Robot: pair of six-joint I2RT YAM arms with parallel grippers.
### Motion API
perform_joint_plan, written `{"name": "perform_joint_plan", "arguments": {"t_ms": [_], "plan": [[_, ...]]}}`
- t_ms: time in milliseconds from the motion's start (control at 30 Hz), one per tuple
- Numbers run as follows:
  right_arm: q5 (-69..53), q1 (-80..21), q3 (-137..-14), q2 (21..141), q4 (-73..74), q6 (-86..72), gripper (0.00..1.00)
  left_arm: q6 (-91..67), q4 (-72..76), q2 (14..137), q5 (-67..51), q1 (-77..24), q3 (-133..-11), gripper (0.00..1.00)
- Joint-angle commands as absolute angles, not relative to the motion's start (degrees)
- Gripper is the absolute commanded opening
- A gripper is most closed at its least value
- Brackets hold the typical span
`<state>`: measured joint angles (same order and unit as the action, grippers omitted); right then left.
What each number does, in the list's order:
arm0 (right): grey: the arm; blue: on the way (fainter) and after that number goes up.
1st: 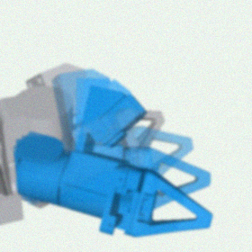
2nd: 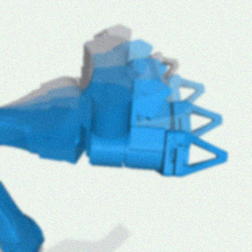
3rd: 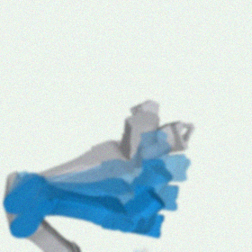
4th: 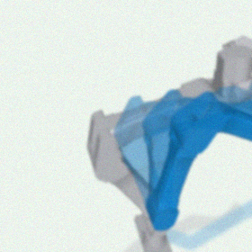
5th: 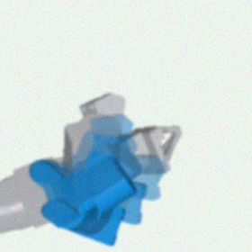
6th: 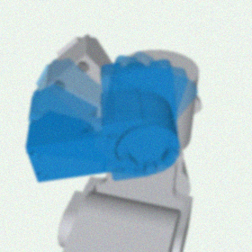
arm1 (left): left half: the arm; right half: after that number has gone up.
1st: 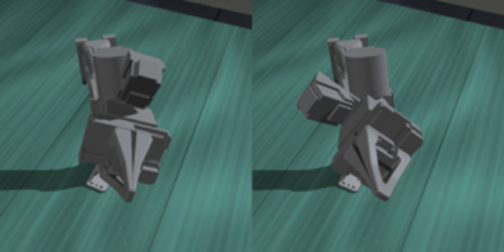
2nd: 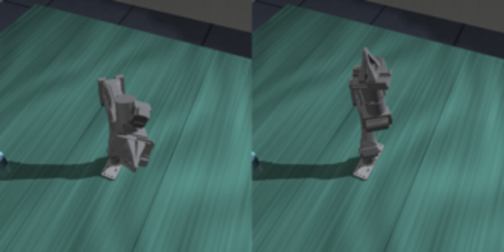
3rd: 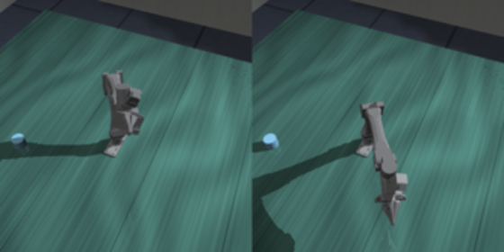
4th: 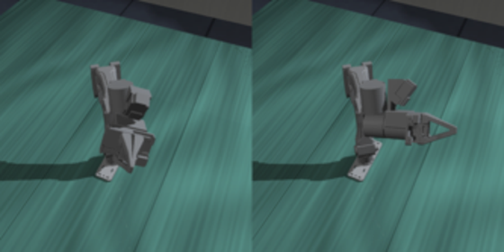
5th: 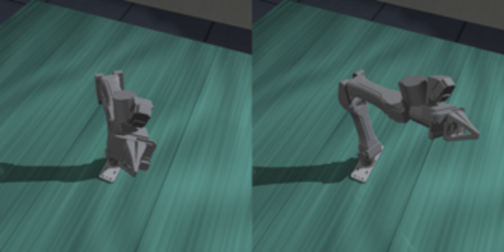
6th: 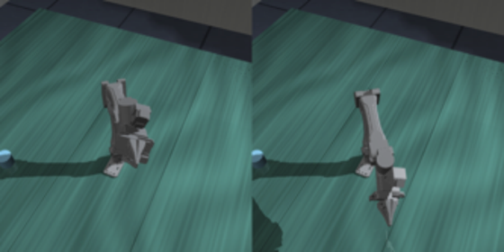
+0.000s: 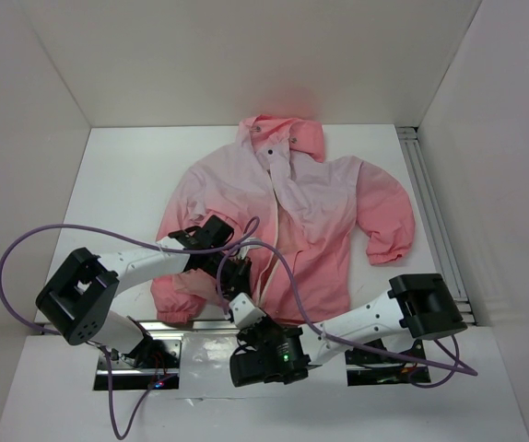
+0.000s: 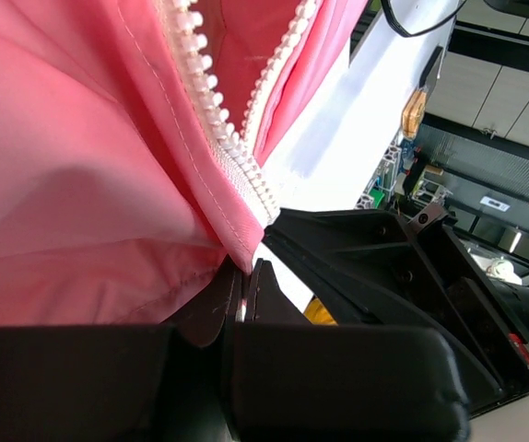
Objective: Zip up the jacket
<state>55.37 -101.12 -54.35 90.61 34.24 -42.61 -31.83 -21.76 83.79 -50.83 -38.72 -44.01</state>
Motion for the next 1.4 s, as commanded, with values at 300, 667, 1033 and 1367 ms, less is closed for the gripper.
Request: {"name": "perform_joint_plan", "arguments": {"t_ms": [300,667,1033,1367], "plan": [[62.4,-101.5,-57.3,90.2,38.7,-44.8,0.0,-32.2,-22.6,82.7,-53.1,-39.7,-43.2,0.0],[61.7,-98.5,-52.1,81.9,28.0,-35.9,0.0,-32.2,-22.6,82.2,-53.6,-39.7,-42.7,0.0],[58.4,-94.5,-50.2,77.9,22.8,-29.4,0.0,-32.7,-22.6,80.6,-54.1,-39.7,-41.7,0.0],[48.7,-94.0,-46.2,72.3,16.8,-25.3,0.0,-32.7,-22.6,79.5,-54.1,-39.7,-41.7,0.0]]}}
